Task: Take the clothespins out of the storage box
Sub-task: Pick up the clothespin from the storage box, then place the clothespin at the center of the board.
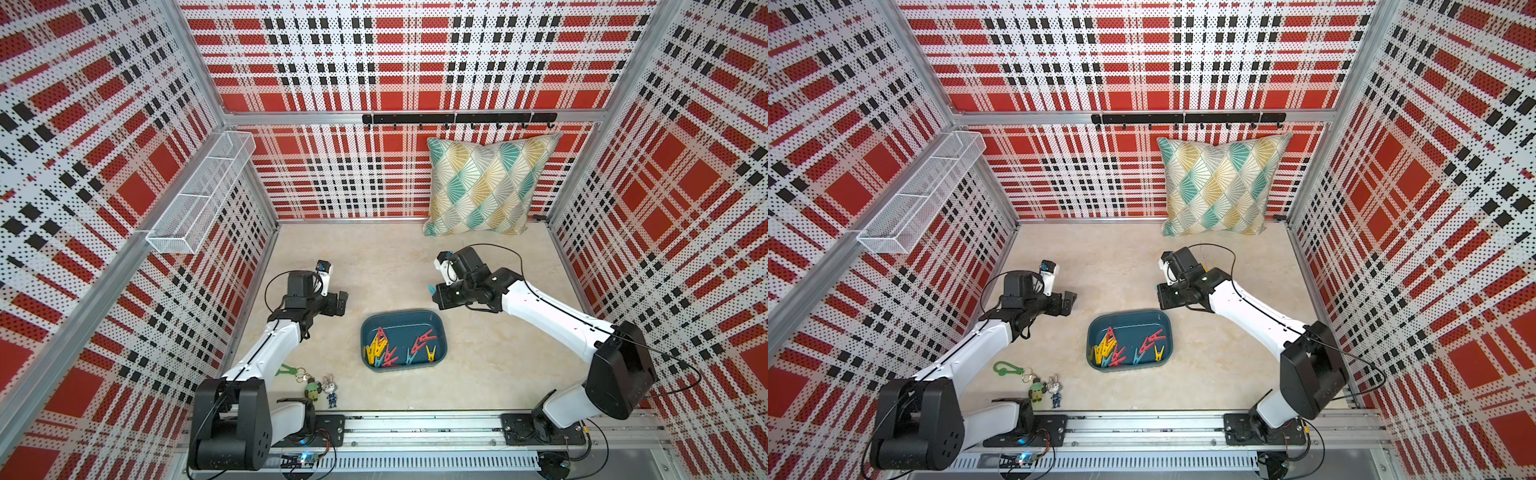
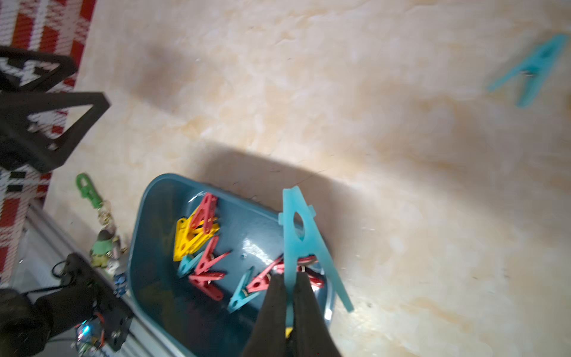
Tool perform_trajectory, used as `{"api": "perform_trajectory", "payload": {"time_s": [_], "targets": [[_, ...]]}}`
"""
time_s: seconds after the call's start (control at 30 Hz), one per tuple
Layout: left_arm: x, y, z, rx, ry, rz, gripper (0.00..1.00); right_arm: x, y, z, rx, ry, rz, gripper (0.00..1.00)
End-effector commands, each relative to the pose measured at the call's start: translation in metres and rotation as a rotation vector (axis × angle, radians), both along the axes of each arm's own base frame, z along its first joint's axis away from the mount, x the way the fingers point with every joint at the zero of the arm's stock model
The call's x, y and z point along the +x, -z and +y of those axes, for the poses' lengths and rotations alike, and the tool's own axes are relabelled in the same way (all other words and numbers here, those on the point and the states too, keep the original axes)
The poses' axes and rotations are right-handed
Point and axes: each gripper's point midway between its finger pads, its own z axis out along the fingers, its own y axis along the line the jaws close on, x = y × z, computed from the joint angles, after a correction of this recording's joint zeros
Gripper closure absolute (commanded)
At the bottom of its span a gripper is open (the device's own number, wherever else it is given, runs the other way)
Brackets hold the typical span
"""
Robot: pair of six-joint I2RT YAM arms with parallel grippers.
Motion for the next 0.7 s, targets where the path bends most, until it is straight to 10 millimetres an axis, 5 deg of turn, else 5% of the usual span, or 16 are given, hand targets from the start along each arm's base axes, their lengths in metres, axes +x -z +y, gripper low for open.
{"api": "perform_trajectory", "payload": {"time_s": [0.0,0.27,0.67], "targets": [[0.003,-0.005,0.001,-0.001,0.002,-0.010,0.01,0.020,-0.002,-0.047,-0.074,0.129,-0.013,1.00],[0.003,-0.006,0.000,-0.003,0.003,-0.011,0.01,0.066,0.023,-0.130,-0.193,0.290,0.025,1.00],[0.003,-0.008,0.000,-0.003,0.002,-0.017,0.01,0.120,0.076,-0.163,-0.320,0.358,0.080,1.00]]}}
